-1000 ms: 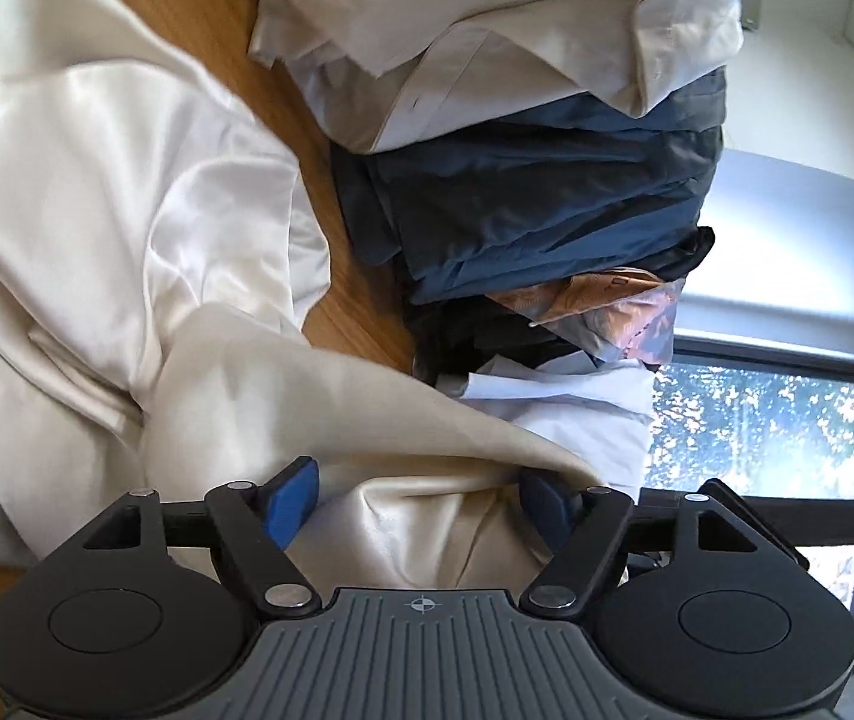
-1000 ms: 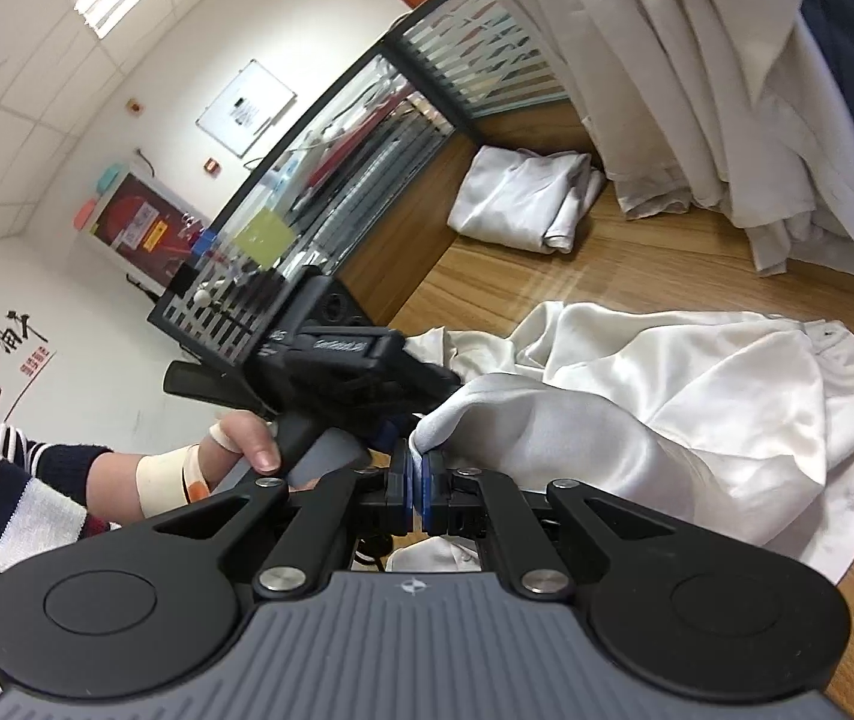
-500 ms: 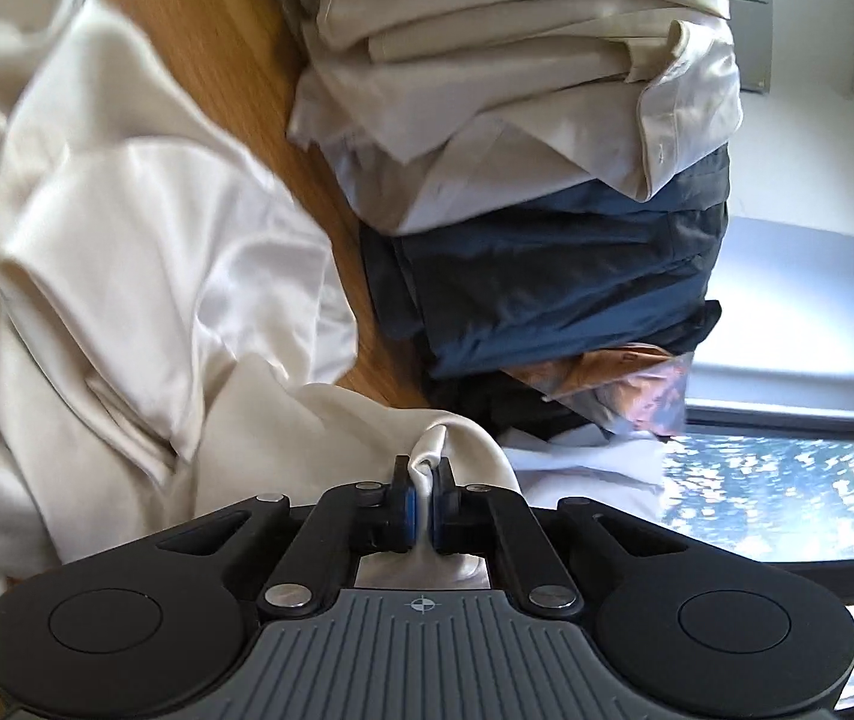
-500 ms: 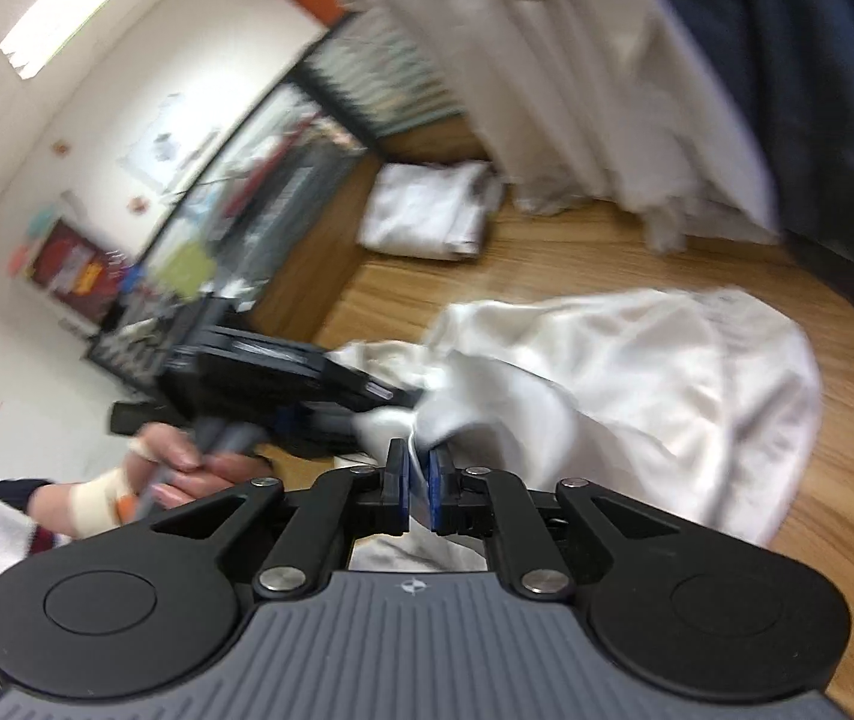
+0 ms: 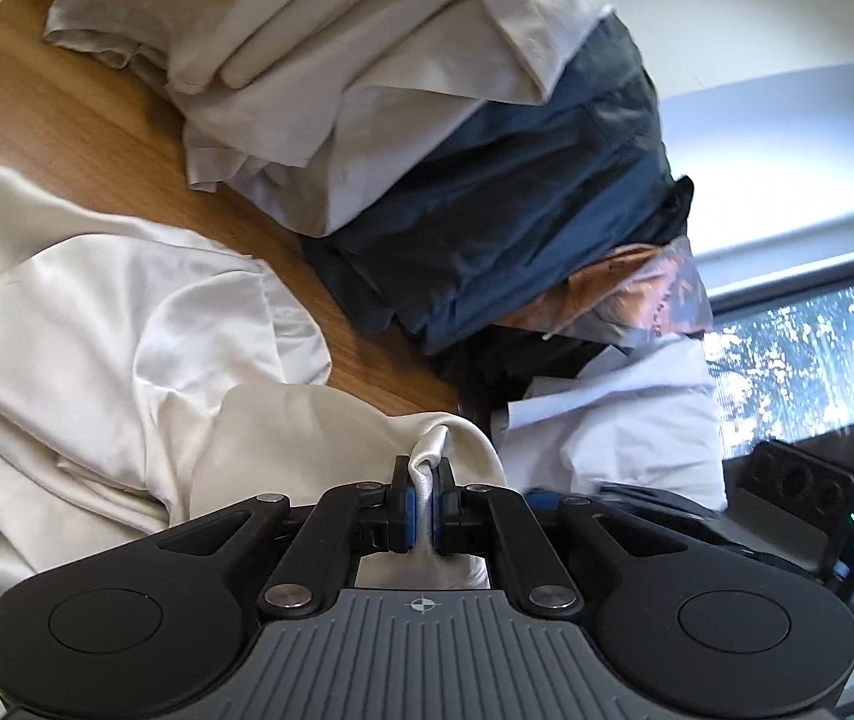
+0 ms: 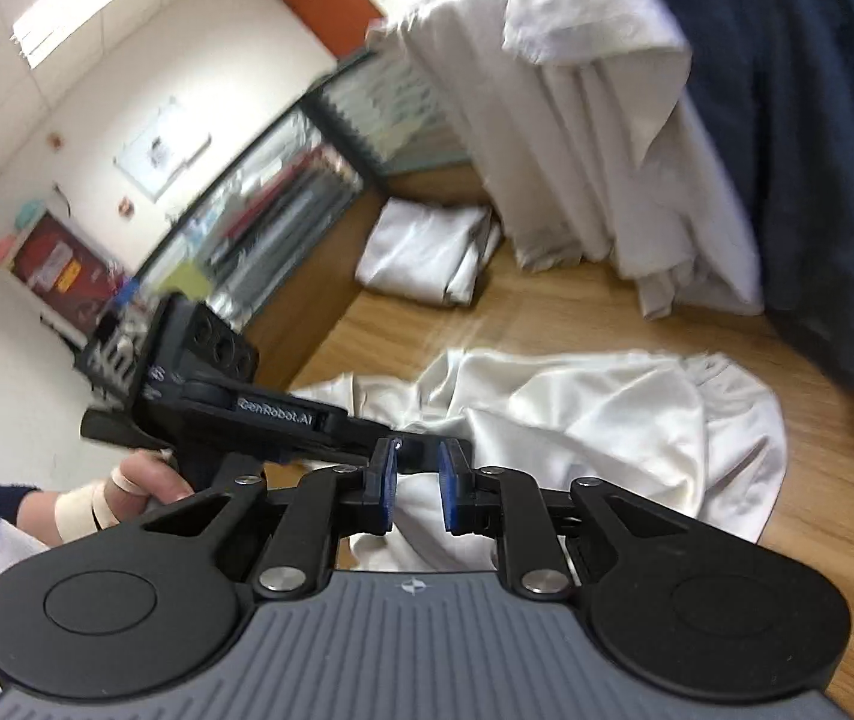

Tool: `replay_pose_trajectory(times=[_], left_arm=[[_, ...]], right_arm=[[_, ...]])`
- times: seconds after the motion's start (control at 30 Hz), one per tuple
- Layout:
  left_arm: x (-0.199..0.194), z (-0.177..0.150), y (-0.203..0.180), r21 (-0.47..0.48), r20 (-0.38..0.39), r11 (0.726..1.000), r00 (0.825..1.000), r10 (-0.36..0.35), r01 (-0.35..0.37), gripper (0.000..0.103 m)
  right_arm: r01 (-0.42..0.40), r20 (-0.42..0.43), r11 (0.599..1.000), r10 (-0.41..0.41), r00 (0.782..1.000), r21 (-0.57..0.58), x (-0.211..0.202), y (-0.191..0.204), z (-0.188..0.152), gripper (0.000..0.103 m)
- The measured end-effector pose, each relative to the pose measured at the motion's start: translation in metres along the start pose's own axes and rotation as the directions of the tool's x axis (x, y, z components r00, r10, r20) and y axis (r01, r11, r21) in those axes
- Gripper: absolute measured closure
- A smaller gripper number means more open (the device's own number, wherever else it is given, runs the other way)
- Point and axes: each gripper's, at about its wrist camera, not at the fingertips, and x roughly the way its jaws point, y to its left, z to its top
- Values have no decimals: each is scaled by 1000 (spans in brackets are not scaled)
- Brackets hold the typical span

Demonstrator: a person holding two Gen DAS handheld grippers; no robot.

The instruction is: Fold clothes

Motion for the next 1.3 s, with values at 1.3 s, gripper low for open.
replay_pose_trajectory(times=[1.3], left_arm=[[12,-5,16,-122,-18,992,1000,-1,-1,96]], right_arm=[[166,-71,983,-161,984,83,29,8,-35,60]])
